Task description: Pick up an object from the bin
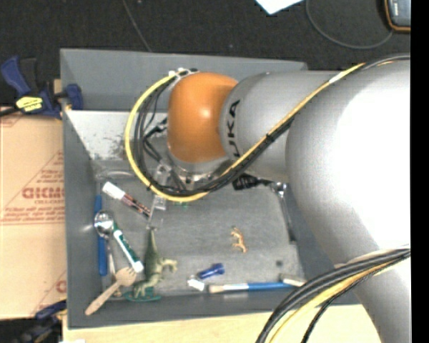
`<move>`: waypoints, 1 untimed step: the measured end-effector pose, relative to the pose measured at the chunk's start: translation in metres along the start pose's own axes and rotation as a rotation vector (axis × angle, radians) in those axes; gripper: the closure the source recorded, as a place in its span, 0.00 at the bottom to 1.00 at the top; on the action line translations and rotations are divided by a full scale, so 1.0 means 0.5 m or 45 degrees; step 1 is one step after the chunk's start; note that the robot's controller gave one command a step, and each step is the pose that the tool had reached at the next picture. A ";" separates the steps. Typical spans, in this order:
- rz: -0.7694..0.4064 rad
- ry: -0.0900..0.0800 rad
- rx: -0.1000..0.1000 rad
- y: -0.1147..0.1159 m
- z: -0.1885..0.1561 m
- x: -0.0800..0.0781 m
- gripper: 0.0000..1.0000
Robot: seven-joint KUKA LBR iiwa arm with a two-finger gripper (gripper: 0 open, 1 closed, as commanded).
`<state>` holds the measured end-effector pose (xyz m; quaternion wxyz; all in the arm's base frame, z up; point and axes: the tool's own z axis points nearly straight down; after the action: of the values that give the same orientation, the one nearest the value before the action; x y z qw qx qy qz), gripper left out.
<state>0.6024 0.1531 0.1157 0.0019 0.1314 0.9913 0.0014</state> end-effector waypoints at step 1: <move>-0.129 -0.009 -0.002 -0.006 -0.025 -0.010 0.00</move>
Offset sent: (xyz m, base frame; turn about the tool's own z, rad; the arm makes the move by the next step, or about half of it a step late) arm -0.0114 0.0061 -0.0128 0.1315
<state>0.6063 0.1487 0.1284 0.0056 0.0808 0.9967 0.0017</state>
